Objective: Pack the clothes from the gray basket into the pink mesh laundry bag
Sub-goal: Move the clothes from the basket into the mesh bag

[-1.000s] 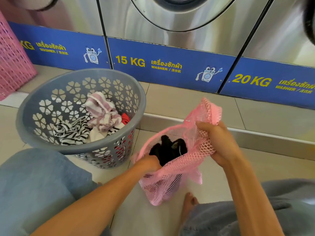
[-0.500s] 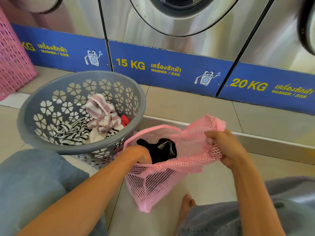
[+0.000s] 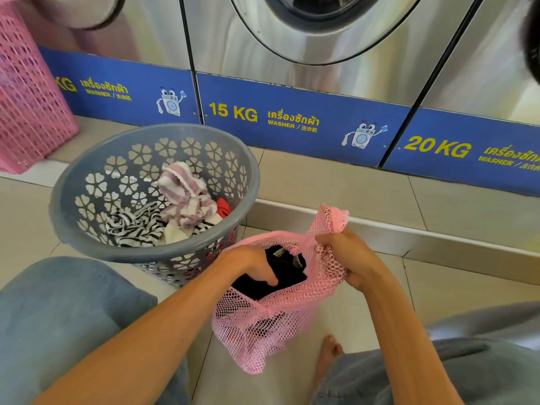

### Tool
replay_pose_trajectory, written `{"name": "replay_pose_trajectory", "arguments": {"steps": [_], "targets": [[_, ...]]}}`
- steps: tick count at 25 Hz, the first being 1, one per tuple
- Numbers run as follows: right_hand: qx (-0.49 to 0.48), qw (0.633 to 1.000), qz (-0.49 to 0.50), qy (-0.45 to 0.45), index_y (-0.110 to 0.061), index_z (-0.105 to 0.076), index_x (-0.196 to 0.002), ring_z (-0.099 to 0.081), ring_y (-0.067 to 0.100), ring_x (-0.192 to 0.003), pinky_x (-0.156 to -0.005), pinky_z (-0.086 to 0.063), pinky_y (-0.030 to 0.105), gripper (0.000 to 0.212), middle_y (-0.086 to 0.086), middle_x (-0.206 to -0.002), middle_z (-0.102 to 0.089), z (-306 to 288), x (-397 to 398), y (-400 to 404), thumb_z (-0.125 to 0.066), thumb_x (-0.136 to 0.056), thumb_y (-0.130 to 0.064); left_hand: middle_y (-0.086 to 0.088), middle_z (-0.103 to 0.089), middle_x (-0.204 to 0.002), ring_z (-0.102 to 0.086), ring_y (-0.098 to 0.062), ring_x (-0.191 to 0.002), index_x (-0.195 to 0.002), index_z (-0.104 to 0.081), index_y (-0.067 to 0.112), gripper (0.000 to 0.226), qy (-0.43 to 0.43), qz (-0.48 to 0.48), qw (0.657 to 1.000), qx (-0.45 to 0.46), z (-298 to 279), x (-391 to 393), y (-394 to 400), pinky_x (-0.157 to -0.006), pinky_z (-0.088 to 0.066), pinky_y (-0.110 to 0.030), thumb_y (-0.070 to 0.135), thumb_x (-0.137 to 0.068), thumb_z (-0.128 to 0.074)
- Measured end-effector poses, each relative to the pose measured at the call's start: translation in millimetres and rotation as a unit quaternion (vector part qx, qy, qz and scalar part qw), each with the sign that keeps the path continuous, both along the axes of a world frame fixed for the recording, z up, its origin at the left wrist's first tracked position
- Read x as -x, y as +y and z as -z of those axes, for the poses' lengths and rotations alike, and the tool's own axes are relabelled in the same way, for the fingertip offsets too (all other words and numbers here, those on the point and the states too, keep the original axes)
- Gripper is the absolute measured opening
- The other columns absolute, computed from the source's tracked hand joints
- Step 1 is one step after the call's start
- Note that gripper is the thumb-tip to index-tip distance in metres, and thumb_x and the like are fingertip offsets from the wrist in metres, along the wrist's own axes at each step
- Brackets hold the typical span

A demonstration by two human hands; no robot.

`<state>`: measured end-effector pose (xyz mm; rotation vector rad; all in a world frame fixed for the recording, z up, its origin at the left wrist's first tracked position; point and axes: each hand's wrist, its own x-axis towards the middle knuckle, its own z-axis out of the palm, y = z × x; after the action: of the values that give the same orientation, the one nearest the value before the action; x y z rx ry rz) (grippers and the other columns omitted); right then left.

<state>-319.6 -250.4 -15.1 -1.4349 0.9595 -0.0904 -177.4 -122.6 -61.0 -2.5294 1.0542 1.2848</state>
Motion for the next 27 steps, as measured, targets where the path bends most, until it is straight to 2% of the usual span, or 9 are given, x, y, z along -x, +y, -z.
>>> {"name": "replay_pose_trajectory", "arguments": {"steps": [4, 7, 9, 12, 14, 16, 20, 24, 27], "targets": [[-0.047, 0.998, 0.003, -0.034, 0.004, -0.065, -0.11, -0.068, 0.026, -0.065, -0.062, -0.053, 0.033, 0.018, 0.018, -0.083, -0.071, 3, -7, 5, -0.051, -0.1, -0.003, -0.004, -0.072, -0.109, -0.069, -0.023, -0.09, -0.107, -0.07, 0.014, 0.047, -0.011, -0.047, 0.989, 0.139, -35, -12, -7, -0.079, -0.059, -0.035, 0.054, -0.083, -0.063], [-0.099, 0.992, 0.007, -0.075, -0.001, -0.066, -0.115, -0.075, 0.024, -0.067, -0.058, -0.057, 0.03, 0.024, 0.016, -0.084, -0.078, 1, -11, 10, -0.052, -0.105, -0.017, 0.001, -0.074, -0.103, -0.073, -0.015, -0.091, -0.108, -0.07, 0.022, 0.032, 0.034, -0.135, 0.948, 0.286, -69, -34, -6, -0.085, -0.06, -0.04, 0.045, -0.087, -0.064], [-0.127, 0.988, 0.02, -0.086, -0.002, -0.065, -0.118, -0.076, 0.024, -0.067, -0.056, -0.058, 0.03, 0.026, 0.017, -0.084, -0.079, -1, -16, 17, -0.053, -0.106, -0.022, 0.002, -0.072, -0.101, -0.074, -0.012, -0.088, -0.107, -0.068, 0.021, 0.022, 0.048, -0.203, 0.915, 0.345, -84, -53, -3, -0.081, -0.061, -0.035, 0.034, -0.09, -0.062], [-0.165, 0.981, 0.035, -0.09, 0.0, -0.063, -0.123, -0.068, 0.036, -0.091, -0.079, -0.057, 0.042, 0.031, 0.032, -0.106, -0.072, -1, -25, 28, -0.054, -0.105, -0.024, -0.001, -0.075, -0.093, -0.073, -0.011, -0.073, -0.094, -0.068, 0.019, 0.01, 0.058, -0.274, 0.882, 0.379, -85, -74, 6, -0.064, -0.056, -0.025, 0.022, -0.093, -0.058], [-0.183, 0.978, 0.044, -0.093, 0.006, -0.059, -0.127, -0.06, 0.04, -0.094, -0.085, -0.049, 0.049, 0.036, 0.032, -0.103, -0.064, -2, -34, 37, -0.055, -0.104, -0.022, 0.001, -0.075, -0.088, -0.069, -0.012, -0.068, -0.091, -0.068, 0.018, 0.011, 0.038, -0.304, 0.87, 0.387, -76, -84, 11, -0.066, -0.056, -0.027, 0.019, -0.092, -0.057], [-0.193, 0.976, 0.045, -0.09, 0.006, -0.06, -0.118, -0.062, 0.036, -0.076, -0.075, -0.051, 0.045, 0.029, 0.026, -0.086, -0.063, -3, -46, 43, -0.053, -0.104, -0.019, 0.001, -0.075, -0.084, -0.071, -0.015, -0.07, -0.089, -0.071, 0.016, 0.014, 0.014, -0.31, 0.874, 0.373, -64, -95, 17, -0.07, -0.057, -0.03, 0.02, -0.087, -0.057], [-0.214, 0.973, 0.045, -0.076, -0.002, -0.059, -0.096, -0.055, 0.024, -0.054, -0.056, -0.051, 0.036, 0.017, 0.012, -0.065, -0.056, -3, -68, 51, -0.052, -0.104, -0.015, -0.011, -0.071, -0.074, -0.067, -0.023, -0.067, -0.082, -0.072, 0.009, 0.023, -0.087, -0.208, 0.937, 0.266, -40, -120, 34, -0.06, -0.05, -0.031, 0.02, -0.078, -0.053], [-0.21, 0.975, 0.027, -0.06, -0.002, -0.058, -0.098, -0.054, 0.026, -0.059, -0.055, -0.049, 0.037, 0.015, 0.015, -0.072, -0.055, 0, -82, 55, -0.053, -0.104, -0.015, -0.017, -0.065, -0.119, -0.063, -0.033, -0.107, -0.133, -0.053, 0.008, 0.049, -0.171, -0.135, 0.966, 0.142, -18, -146, 54, -0.087, -0.053, -0.039, 0.033, -0.091, -0.056], [-0.217, 0.975, 0.02, -0.054, -0.002, -0.06, -0.097, -0.059, 0.03, -0.064, -0.062, -0.052, 0.04, 0.015, 0.019, -0.079, -0.061, 5, -86, 56, -0.054, -0.103, -0.015, -0.014, -0.053, -0.14, -0.053, -0.033, -0.124, -0.149, -0.035, 0.014, 0.074, -0.176, -0.089, 0.98, 0.029, 6, -173, 84, -0.099, -0.048, -0.039, 0.038, -0.086, -0.066]]}}
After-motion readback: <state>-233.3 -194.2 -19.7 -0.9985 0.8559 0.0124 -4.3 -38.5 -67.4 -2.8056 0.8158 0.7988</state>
